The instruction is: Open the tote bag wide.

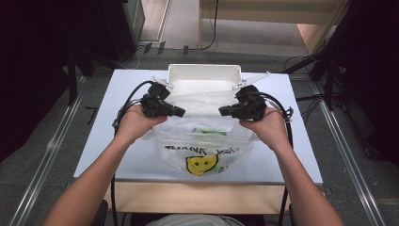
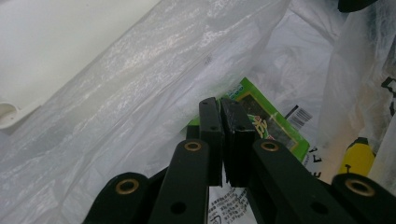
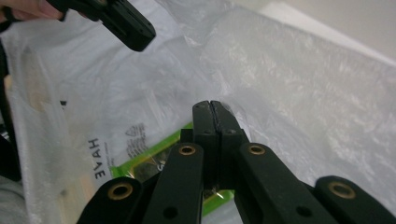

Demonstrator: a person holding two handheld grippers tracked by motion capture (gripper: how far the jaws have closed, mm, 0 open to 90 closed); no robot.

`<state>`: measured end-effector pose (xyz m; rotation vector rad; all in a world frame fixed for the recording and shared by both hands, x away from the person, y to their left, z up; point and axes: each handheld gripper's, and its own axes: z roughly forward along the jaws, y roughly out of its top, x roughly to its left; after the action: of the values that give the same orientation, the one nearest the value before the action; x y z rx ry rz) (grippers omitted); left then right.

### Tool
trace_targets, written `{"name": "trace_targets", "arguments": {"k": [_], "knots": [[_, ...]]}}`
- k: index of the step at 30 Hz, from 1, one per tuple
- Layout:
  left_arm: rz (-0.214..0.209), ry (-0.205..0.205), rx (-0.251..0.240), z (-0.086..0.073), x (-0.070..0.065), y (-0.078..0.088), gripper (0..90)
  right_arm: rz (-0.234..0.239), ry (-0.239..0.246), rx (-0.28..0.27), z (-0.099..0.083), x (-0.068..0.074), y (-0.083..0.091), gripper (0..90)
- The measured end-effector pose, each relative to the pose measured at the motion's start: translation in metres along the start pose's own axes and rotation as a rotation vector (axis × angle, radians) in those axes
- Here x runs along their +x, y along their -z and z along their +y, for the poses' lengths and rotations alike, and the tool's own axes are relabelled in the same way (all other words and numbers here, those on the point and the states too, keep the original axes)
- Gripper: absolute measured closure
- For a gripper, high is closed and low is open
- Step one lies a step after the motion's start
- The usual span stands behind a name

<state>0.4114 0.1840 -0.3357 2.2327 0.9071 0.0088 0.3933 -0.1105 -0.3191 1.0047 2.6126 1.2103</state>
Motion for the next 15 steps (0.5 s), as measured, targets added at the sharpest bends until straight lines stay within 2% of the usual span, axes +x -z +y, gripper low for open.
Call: {"name": "trace_targets", "arguments": {"k": [1, 4, 8, 13, 15], "knots": [[-0.004, 0.006, -0.001, -0.002, 0.001, -0.002, 88.8, -0.010, -0.001, 0.007, -0.001, 0.000, -0.002, 90.0], [0.007, 0.011, 0.009, -0.008, 0.003, -0.006, 88.7, 0.002, -0.009, 0.002, -0.006, -0.002, -0.006, 90.0], [0.008, 0.025, 0.011, -0.015, 0.007, -0.012, 88.4, -0.015, -0.023, 0.020, -0.012, -0.006, -0.014, 90.0], [0.001, 0.043, 0.010, -0.022, 0.010, -0.019, 88.4, -0.007, -0.047, 0.037, -0.022, -0.012, -0.022, 90.0], [0.004, 0.047, 0.014, -0.025, 0.012, -0.022, 88.4, -0.001, -0.048, 0.024, -0.025, -0.013, -0.024, 90.0]]}}
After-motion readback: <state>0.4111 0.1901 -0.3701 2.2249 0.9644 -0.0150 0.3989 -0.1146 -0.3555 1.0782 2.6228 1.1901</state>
